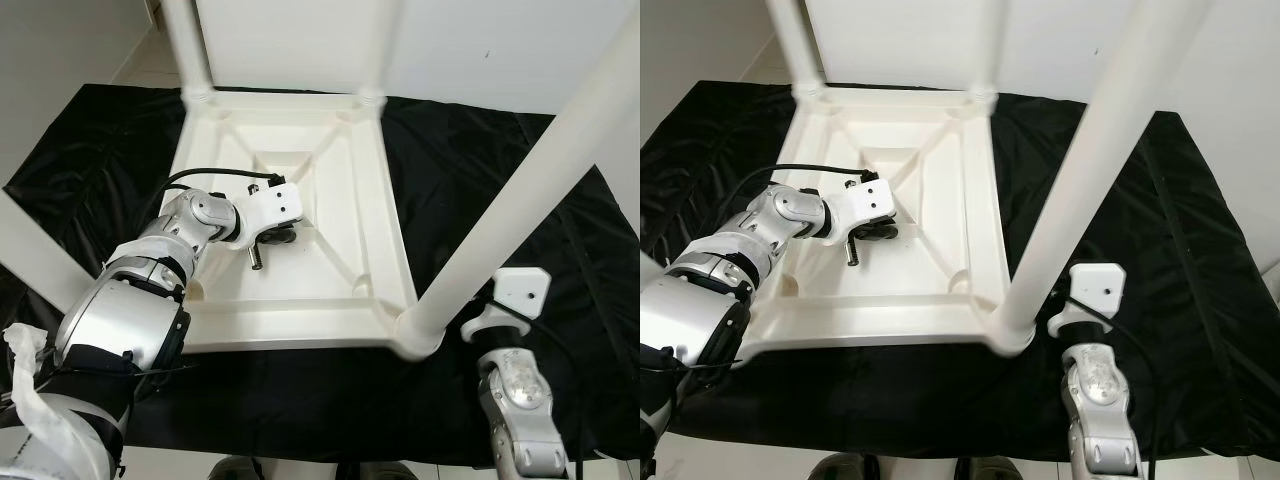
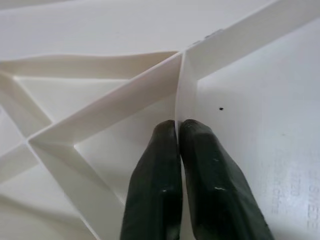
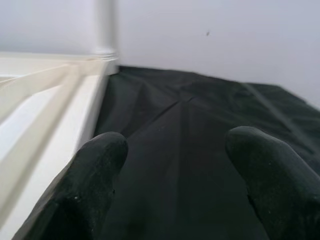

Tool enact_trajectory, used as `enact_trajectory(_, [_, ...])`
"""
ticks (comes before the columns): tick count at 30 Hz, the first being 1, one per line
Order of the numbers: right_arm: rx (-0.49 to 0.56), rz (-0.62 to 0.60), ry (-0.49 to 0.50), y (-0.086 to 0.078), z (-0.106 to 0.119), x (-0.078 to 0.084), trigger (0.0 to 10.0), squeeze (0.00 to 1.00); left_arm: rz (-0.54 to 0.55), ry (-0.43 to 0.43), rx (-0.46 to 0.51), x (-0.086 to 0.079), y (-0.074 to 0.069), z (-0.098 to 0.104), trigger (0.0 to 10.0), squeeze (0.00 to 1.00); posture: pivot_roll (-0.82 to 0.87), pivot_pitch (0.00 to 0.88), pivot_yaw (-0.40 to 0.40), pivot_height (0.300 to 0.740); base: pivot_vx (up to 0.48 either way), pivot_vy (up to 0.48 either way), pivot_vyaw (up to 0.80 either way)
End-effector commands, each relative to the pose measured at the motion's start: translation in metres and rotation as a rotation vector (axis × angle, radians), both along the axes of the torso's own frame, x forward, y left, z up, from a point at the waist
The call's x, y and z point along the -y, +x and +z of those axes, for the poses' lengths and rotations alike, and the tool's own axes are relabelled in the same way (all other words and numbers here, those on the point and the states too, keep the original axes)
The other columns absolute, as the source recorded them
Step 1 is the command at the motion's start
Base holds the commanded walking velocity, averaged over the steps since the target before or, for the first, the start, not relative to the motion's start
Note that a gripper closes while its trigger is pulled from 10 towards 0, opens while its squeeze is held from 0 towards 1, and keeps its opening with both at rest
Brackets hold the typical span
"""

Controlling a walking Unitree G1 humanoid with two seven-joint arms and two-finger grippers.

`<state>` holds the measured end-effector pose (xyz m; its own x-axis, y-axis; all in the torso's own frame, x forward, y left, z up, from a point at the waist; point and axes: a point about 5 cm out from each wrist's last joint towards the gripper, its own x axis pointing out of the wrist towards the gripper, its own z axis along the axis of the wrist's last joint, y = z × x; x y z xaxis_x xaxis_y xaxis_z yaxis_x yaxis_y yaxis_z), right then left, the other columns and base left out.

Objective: Building children table

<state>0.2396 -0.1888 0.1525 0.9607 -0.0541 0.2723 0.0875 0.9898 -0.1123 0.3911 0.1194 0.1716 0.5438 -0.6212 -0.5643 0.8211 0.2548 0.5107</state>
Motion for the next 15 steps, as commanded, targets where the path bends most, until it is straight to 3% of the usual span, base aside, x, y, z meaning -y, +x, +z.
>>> enact_trajectory(1, [-0.024, 0.015, 0.013, 0.0003, -0.0046, -0.0040, 10.0, 0.00, 0.094, -0.012, -0.003, -0.0159, 0.0003, -0.0080, 0.0, 0.00, -0.03, 0.049, 0.016, 0.740, 0.000, 0.000, 0.00])
enact_trajectory(2, [-0.022, 0.018, 0.015, 0.0007, -0.0044, -0.0044, 10.0, 0.00, 0.099, -0.015, -0.001, -0.0166, 0.0006, -0.0076, 0.0, 0.00, -0.03, 0.051, 0.016, 0.740, 0.000, 0.000, 0.00])
enact_trajectory(3, [-0.023, 0.021, 0.015, 0.0013, -0.0053, -0.0052, 10.0, 0.00, 0.107, -0.020, -0.001, -0.0178, 0.0007, -0.0078, 10.0, 0.00, -0.03, 0.039, 0.016, 0.740, 0.000, 0.000, 0.00])
enact_trajectory(8, [-0.025, 0.026, 0.015, 0.0020, -0.0067, -0.0070, 10.0, 0.00, 0.114, -0.035, -0.003, -0.0197, 0.0000, -0.0091, 10.0, 0.00, -0.04, 0.032, 0.021, 0.740, 0.000, 0.000, 0.00])
enact_trajectory(9, [-0.022, 0.025, 0.024, 0.0017, -0.0069, -0.0078, 10.0, 0.00, 0.109, -0.065, -0.014, -0.0195, -0.0010, -0.0098, 10.0, 1.00, -0.04, 0.027, 0.024, 0.740, 0.000, 0.000, 0.00])
enact_trajectory(13, [-0.020, 0.008, 0.042, 0.0012, -0.0082, -0.0066, 10.0, 0.00, 0.092, -0.076, 0.003, -0.0174, -0.0017, -0.0098, 10.0, 1.00, -0.03, 0.017, 0.022, 0.740, 0.000, 0.000, 0.00])
enact_trajectory(14, [-0.022, -0.014, 0.057, 0.0014, -0.0094, -0.0047, 10.0, 0.00, 0.083, -0.081, 0.020, -0.0156, -0.0015, -0.0085, 10.0, 0.00, -0.03, 0.018, 0.021, 0.740, 0.000, 0.000, 0.00])
enact_trajectory(15, [-0.022, -0.014, 0.057, 0.0014, -0.0094, -0.0047, 10.0, 0.00, 0.083, -0.081, 0.020, -0.0156, -0.0015, -0.0085, 10.0, 0.00, -0.03, 0.018, 0.021, 0.740, 0.000, 0.000, 0.00])
